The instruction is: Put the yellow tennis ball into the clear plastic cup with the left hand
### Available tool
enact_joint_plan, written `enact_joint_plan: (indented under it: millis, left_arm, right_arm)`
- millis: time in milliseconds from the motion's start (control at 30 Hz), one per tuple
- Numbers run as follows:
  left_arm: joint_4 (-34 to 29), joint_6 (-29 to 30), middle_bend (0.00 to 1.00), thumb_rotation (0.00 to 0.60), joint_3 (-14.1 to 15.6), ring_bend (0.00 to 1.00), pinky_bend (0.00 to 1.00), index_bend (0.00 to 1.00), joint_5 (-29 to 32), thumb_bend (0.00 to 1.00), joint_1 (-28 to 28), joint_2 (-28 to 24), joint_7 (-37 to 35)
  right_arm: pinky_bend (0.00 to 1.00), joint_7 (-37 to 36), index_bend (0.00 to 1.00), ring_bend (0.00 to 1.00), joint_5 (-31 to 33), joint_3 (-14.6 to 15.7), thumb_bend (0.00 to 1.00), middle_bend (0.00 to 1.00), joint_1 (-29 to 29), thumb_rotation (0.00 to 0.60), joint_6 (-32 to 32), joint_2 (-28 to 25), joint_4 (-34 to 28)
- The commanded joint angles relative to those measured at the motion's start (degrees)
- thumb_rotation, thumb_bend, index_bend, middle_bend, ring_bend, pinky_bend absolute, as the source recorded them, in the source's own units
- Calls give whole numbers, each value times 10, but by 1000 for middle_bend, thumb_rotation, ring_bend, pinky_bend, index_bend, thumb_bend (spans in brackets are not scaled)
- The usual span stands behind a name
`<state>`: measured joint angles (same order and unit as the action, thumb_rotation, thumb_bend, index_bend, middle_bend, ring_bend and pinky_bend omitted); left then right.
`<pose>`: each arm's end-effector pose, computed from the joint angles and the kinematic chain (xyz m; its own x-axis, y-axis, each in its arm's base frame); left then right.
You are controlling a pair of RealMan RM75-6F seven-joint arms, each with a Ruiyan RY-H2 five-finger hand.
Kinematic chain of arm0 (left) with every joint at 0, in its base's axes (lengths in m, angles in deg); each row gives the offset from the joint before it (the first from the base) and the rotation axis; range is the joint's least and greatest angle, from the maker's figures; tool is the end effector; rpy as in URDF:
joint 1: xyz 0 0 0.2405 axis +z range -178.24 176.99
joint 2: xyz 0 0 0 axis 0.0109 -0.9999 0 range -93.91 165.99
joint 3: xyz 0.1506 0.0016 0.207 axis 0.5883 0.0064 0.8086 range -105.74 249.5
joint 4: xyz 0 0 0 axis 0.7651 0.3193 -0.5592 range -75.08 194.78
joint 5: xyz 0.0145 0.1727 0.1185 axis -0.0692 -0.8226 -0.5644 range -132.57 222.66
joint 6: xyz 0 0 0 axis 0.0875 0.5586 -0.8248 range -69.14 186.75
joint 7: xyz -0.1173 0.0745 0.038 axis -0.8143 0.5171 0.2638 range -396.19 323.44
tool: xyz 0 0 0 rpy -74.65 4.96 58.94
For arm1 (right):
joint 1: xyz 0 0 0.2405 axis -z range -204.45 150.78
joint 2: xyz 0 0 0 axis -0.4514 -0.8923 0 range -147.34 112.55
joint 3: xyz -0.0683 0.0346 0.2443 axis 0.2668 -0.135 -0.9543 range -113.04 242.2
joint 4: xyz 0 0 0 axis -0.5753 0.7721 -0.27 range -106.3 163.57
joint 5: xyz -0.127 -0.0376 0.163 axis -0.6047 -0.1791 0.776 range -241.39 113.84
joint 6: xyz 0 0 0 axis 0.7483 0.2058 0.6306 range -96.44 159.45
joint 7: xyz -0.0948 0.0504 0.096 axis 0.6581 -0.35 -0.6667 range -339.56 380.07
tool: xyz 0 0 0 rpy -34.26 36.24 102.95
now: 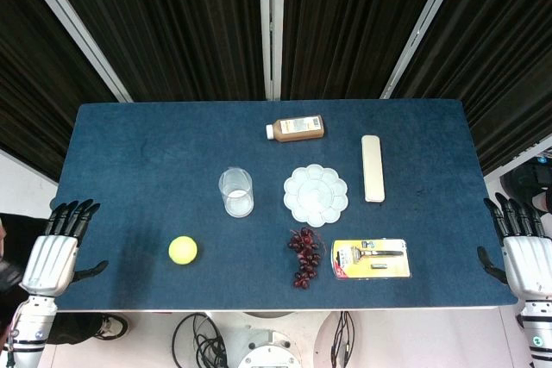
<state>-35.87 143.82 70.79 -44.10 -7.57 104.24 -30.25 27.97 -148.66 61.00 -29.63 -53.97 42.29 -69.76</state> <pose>-0.2803 0.1829 0.1250 0.3818 0.0230 0.9239 0.9199 -0.1064 -0.3775 -0.3029 -0.1714 0.1772 0.4888 -0.0037 0.8724 -0.8718 0.0345 0.4887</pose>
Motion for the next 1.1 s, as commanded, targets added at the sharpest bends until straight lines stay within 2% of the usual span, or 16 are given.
enact_joint_plan:
  millis: [33,400,533,700,800,967,1100]
  left_arm:
    - [0,0,46,600,-1,0,0,85,0,74,0,0,1]
    - [-7,-11,46,600,9,0,0,85,-9,74,-3,-3,2]
    - [-15,-39,46,600,24,0,0,85,-21,74,-13,-5,-6]
    - [-10,-65,46,600,29,0,0,85,-39,73,-32,13,-10]
    - [-3,-103,46,600,37,0,0,85,-47,74,-53,29,-10]
    - [6,-159,46,600,44,0,0,85,-42,73,-80,55,20]
    - [14,-180,46,600,41,0,0,85,-33,74,-92,75,30]
  right_arm:
    - [0,0,0,0,0,0,318,0,0,600,0,1,0]
    - [0,-2,0,0,-2,-2,318,0,1,600,-5,0,0]
    - [0,0,0,0,0,-3,319,0,-1,600,-3,0,-3]
    - [0,4,0,0,-3,-1,319,0,-2,600,0,0,-5]
    - [0,0,0,0,-1,-1,319,0,1,600,-5,-1,-4]
    - [0,-2,0,0,0,-1,318,0,4,600,-8,-2,-2]
    - [0,-6,0,0,0,-1,319,0,5,600,-9,-4,0]
